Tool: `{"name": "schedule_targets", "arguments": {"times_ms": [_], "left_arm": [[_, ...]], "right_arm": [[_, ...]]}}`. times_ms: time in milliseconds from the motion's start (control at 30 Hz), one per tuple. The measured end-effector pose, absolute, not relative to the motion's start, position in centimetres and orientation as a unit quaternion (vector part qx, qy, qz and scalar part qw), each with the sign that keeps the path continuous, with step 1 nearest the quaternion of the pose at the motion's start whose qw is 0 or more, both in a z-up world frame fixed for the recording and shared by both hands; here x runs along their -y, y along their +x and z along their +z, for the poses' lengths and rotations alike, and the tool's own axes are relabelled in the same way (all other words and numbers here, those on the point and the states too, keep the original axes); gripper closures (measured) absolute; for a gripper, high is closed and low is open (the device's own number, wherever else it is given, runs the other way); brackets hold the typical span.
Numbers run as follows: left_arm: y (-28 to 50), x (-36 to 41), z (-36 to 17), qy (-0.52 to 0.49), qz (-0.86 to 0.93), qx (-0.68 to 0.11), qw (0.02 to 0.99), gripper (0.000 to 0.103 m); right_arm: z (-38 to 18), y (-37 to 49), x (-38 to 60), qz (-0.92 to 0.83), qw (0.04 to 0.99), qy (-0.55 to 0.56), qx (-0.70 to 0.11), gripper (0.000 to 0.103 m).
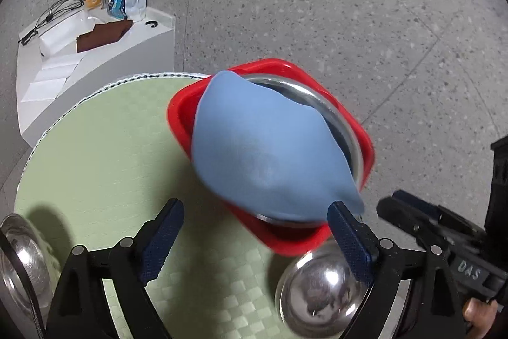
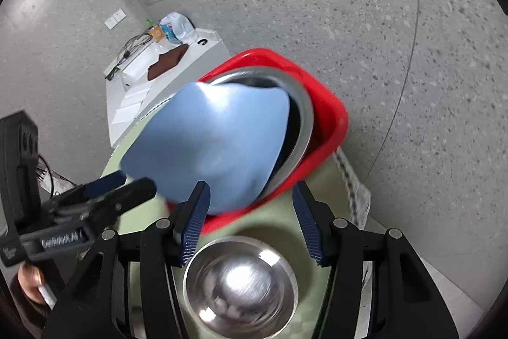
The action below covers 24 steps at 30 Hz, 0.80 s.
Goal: Organize plates and bowls
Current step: 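Lower the blue plate onto the bowl in the red basin and open both grippers, then grasp the medium steel bowl rim with both grippers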
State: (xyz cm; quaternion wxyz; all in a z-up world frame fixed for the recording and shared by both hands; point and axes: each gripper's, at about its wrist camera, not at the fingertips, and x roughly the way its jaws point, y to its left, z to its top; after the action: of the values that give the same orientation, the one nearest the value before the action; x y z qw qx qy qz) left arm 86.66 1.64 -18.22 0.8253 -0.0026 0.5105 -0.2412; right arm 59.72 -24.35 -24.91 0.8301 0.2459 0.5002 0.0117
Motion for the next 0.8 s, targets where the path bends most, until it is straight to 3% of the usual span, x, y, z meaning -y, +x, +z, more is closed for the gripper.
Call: {"name": "schedule_targets", "arguments": {"times_ms": [200,400,667,767,800], "left_arm": [[79.7,-6.8,-16.3,0.053,-0.23,-0.469,0.851,0.014],[76.3,-10.1,-18.3,0.023,-0.225,-0.5,0.836,0.014],[76.1,-4.6,-20.6,0.045,-0.264,-0.527,0.807,0.016],[76.3,-2.3,-22.0,0.071,-0.265,-0.535,0.799,0.026],[76.4,-1.8,-22.4,0.078,-0.265,-0.54,0.795,0.033]], "right_arm": [[-22.9,54.6,19.8,0.04,0.843,0.223,-0.488,0.046],[-24.2,51.3,18.0,-0.006,0.853,0.199,-0.482,0.044],[-29.6,50.5,21.4,-0.091,0.82,0.222,-0.52,0.044],[-31.4,50.6,22.5,-0.071,0.804,0.253,-0.533,0.044],[-31.9,50.7,22.6,-0.065,0.8,0.26,-0.537,0.044]]}}
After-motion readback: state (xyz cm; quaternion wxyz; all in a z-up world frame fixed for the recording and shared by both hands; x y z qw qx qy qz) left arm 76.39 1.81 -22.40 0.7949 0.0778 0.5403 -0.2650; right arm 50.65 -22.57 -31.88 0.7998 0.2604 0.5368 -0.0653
